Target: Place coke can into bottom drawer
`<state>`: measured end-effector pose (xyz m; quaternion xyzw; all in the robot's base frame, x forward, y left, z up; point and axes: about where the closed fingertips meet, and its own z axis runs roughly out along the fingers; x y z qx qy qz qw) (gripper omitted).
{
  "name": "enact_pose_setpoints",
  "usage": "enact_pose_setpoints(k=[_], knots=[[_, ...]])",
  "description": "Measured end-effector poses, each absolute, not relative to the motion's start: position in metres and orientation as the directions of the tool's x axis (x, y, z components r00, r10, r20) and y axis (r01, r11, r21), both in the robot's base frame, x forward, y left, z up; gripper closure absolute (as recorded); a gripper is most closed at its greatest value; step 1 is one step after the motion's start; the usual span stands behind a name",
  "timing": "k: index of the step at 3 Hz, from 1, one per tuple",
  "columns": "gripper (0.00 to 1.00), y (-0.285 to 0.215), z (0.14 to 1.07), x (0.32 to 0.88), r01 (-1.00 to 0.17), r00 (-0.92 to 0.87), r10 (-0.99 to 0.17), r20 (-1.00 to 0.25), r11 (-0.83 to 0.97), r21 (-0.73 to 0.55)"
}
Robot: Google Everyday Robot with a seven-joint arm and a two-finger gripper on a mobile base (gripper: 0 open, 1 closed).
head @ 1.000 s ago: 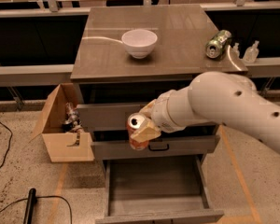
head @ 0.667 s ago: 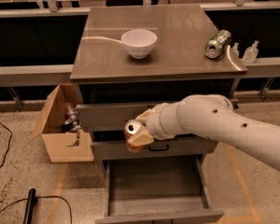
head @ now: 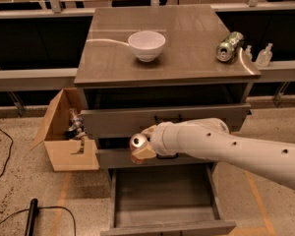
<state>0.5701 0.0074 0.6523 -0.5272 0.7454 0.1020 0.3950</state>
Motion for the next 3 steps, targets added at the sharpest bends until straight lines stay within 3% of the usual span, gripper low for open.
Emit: enact_pose_setpoints(k=[3], knots=[[1.00, 0.003, 0.616, 0.543, -0.868, -0.202, -0.695, -0.690, 0.453, -0.203]])
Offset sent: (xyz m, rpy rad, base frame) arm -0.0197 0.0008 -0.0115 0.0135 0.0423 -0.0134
